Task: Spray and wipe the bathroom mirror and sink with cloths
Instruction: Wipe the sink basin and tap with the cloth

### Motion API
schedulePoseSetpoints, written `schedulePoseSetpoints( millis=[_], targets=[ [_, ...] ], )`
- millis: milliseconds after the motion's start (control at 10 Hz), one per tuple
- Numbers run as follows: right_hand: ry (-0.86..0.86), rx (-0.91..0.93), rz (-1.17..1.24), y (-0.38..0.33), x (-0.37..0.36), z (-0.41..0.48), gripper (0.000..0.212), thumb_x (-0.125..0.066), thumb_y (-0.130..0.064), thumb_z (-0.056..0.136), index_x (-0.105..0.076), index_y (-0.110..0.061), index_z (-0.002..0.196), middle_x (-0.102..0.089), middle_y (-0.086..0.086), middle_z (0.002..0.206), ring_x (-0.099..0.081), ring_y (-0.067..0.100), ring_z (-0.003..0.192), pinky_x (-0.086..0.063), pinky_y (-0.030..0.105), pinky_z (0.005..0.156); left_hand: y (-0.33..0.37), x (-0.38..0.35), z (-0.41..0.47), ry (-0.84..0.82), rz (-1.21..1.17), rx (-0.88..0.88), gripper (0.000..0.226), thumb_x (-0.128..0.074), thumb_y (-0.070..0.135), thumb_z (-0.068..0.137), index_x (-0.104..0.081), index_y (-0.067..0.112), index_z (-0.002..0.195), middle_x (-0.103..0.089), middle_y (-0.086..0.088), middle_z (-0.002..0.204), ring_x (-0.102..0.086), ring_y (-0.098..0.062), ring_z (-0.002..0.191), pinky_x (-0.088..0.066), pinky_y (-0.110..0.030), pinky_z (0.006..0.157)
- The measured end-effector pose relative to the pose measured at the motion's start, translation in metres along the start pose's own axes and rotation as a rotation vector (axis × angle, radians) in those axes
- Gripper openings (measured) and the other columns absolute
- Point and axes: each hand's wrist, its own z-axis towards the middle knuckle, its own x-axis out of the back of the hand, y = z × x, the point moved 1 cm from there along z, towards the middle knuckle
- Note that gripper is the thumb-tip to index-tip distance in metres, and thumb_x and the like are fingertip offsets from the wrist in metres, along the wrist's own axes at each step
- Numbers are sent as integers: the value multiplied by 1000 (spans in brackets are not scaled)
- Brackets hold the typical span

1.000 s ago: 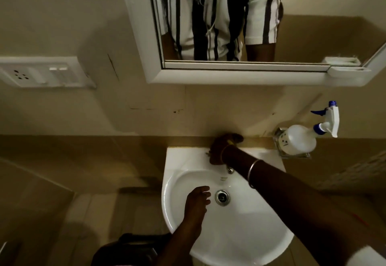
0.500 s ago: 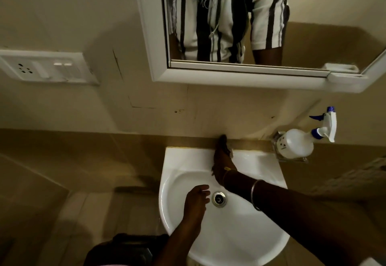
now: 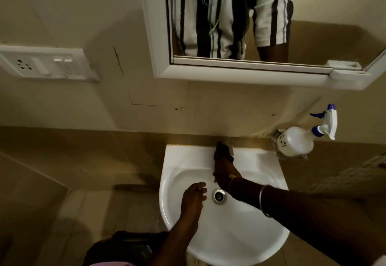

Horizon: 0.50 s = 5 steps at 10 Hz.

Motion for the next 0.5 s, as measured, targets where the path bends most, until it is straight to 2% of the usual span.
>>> schedulePoseSetpoints(
  millis=[100,200,300,400,500],
  targets=[
    [-8,-174,812,0,19,15,72,-10,-61,103,-42,-22,153,-34,18,162,-39,26,145,-30,8,108,5,3,-6,-14,12,46,25,-46,16,104,-68,27,105,-71,1,110,-66,-14,97,-48,-25,75],
    [-60,-164,1193,-2,37,20,33,-55,-22,102,-66,-5,128,-65,22,129,-63,38,118,-51,40,97,-1,9,0,11,-11,33,27,-45,14,104,-69,24,107,-71,-2,111,-67,-17,100,-48,-26,76],
    [-100,-326,1394,-22,61,19,27,-60,-12,96,-72,-6,120,-74,19,110,-71,39,103,-56,46,93,-4,17,0,34,-22,45,24,-48,13,104,-69,22,109,-71,-3,112,-68,-20,102,-49,-27,76],
    [32,-313,1409,-62,56,13,43,-43,-14,94,-70,-4,126,-71,25,119,-68,46,111,-47,58,105,-10,25,6,57,-1,38,23,-52,13,102,-70,25,104,-72,-3,113,-68,-21,103,-53,-33,85],
    [121,-414,1242,-82,34,16,61,-40,-35,103,-41,0,153,-43,29,153,-40,49,143,-16,61,125,-6,37,15,113,23,2,31,-47,8,102,-72,27,100,-72,-2,113,-68,-22,104,-51,-37,95]
  ],
)
